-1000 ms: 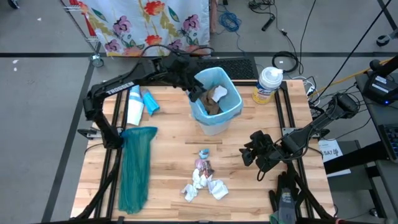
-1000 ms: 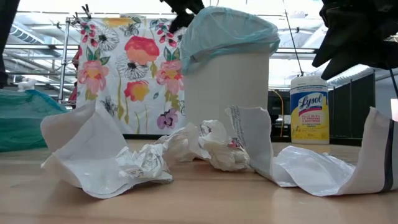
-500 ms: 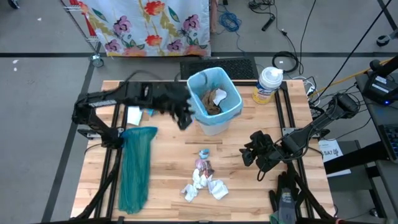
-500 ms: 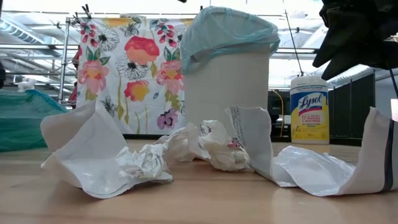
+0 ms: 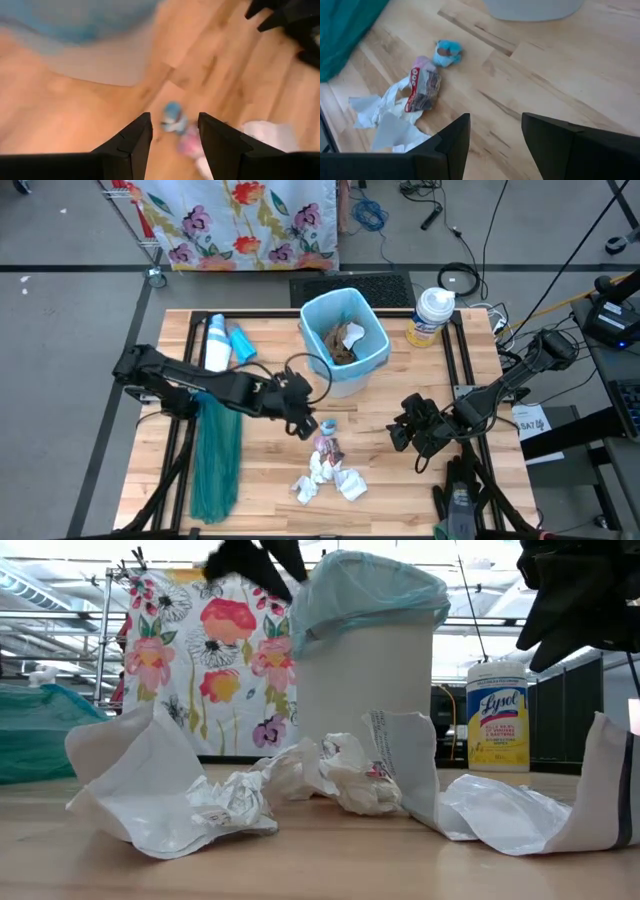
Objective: Place trash/remove bag and relplace
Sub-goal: Put the blue plastic into the trash bin
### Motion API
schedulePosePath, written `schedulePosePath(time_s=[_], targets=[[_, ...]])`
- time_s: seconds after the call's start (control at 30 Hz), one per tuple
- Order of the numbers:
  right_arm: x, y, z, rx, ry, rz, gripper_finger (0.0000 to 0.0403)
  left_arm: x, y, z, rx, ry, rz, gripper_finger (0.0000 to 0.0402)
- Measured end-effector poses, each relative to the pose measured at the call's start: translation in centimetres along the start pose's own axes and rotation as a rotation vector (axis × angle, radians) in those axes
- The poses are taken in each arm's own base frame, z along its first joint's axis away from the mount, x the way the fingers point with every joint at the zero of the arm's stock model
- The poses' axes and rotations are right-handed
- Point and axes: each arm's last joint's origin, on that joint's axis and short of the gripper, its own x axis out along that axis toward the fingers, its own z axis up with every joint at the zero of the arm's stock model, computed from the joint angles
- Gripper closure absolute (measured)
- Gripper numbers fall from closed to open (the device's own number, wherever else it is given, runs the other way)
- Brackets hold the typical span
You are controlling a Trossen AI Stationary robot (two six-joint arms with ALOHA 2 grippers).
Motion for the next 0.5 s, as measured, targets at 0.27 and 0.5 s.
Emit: schedulePosePath(time_s=[0.27,0.5], targets=[[0.0,0.2,0.0,0.004,0.003,0.019,0.0232,6.5,2.1,-3.1,-0.174,0.052,-0.071,0.0237],[0.0,0.2,0.0,0.001,0.0,0.018,0.0232,11.2,2.6,-4.2,-0.194,0.146,-0.047,0.0237]])
